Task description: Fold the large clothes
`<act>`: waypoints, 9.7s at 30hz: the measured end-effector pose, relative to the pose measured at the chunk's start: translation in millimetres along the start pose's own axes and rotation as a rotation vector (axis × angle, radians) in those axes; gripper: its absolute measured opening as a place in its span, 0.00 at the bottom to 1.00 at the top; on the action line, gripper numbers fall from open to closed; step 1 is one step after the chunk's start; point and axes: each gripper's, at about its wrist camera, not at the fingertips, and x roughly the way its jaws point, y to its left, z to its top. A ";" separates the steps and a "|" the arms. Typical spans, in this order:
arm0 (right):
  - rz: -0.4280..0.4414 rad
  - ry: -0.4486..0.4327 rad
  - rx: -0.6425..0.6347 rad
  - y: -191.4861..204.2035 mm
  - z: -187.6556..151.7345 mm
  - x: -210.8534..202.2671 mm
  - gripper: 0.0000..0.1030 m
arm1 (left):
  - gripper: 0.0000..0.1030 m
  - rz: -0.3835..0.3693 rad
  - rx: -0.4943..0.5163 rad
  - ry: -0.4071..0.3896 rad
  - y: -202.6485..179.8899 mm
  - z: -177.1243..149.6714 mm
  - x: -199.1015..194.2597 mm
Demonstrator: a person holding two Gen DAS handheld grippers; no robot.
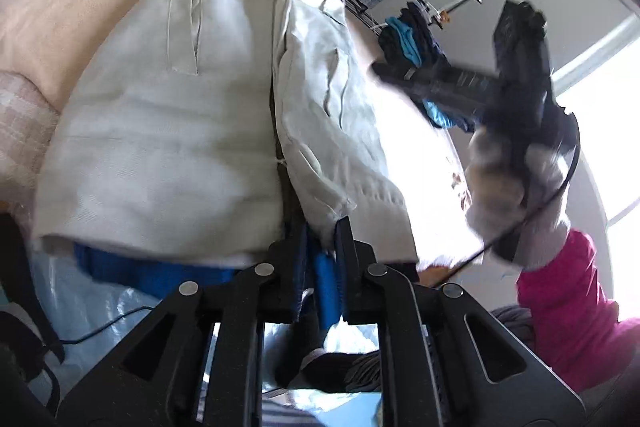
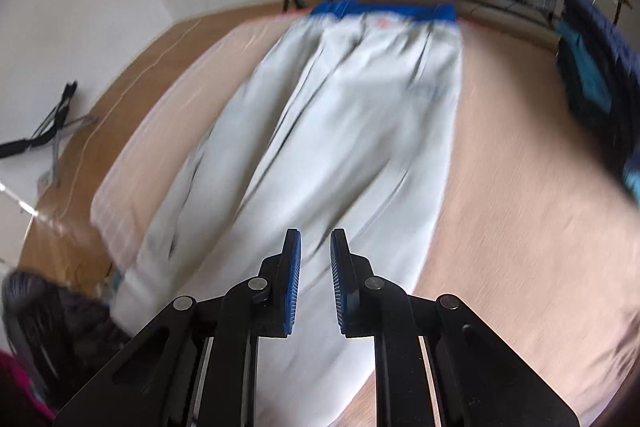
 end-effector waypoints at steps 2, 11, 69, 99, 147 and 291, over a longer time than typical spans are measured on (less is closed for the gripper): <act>0.028 0.014 -0.003 8.7 -21.9 5.7 0.13 | 0.10 0.005 0.035 -0.003 -2.2 -3.6 -12.7; -0.089 0.061 -0.283 60.0 -84.4 21.5 0.13 | 0.10 0.134 0.169 -0.082 0.0 23.4 -64.7; 0.400 0.146 0.435 -36.3 -136.5 -0.1 0.33 | 0.33 0.051 -0.102 0.171 115.8 54.7 -38.3; 0.517 -0.091 0.537 -42.1 -23.2 -72.9 0.10 | 0.10 -0.104 -0.175 0.024 52.0 200.7 -33.9; 0.252 -0.018 0.209 -81.3 11.8 35.6 0.44 | 0.21 0.071 0.044 0.166 107.8 220.9 84.2; 0.136 -0.124 0.321 -244.5 311.4 186.0 0.09 | 0.03 0.229 0.124 0.021 170.8 563.7 286.4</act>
